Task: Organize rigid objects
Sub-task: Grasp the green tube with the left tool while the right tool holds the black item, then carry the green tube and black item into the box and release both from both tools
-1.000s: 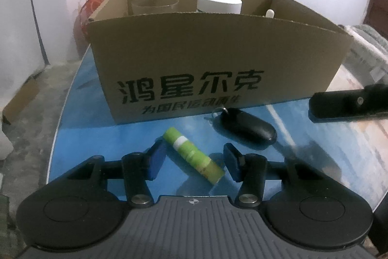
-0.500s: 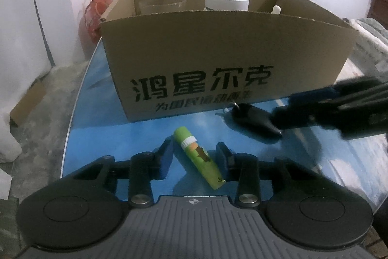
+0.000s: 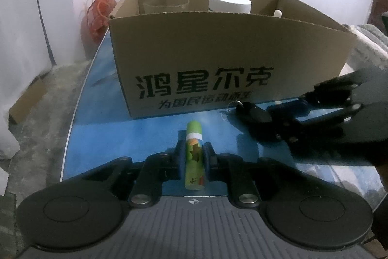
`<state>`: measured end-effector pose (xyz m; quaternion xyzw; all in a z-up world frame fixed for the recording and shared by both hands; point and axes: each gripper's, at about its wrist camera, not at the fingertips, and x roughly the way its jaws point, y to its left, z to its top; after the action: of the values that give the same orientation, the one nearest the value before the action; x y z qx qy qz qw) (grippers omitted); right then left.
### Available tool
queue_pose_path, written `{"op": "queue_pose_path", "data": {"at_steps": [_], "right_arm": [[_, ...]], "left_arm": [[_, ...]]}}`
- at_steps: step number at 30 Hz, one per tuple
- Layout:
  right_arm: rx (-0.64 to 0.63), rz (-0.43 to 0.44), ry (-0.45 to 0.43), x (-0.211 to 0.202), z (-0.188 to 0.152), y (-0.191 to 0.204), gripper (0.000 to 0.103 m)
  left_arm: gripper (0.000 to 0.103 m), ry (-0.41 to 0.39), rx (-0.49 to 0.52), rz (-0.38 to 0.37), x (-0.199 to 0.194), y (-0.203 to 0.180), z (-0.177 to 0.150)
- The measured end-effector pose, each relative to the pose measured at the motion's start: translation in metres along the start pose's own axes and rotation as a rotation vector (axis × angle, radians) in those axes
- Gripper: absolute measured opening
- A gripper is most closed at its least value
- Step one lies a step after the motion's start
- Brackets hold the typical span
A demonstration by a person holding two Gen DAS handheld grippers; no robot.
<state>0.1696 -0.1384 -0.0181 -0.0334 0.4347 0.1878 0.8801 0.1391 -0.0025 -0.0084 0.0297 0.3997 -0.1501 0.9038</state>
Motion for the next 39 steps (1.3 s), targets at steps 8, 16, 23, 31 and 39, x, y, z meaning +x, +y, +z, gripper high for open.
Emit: {"op": "queue_pose_path", "data": {"at_steps": [8,16,23,31,39], "right_arm": [[0.082,0.015,-0.027,-0.019,-0.005,-0.011,0.032],[0.134,0.012,-0.064,-0.029,-0.013,-0.022,0.032],[0.154,0.013,-0.097,-0.045,-0.018,-0.026,0.032],[0.153,0.016,-0.146,-0.068,-0.02,-0.027,0.032],[0.101,0.042,-0.231,-0.112,-0.012,-0.016,0.032]], "left_arm": [[0.014,-0.021,-0.007,0.008,-0.005,0.002,0.004],[0.014,-0.003,-0.002,0.047,0.001,-0.004,0.012],[0.014,-0.02,0.018,0.079,-0.007,-0.011,0.017],[0.014,-0.049,0.032,0.099,-0.018,-0.019,0.02],[0.014,-0.152,0.042,0.056,-0.059,-0.028,0.031]]}}
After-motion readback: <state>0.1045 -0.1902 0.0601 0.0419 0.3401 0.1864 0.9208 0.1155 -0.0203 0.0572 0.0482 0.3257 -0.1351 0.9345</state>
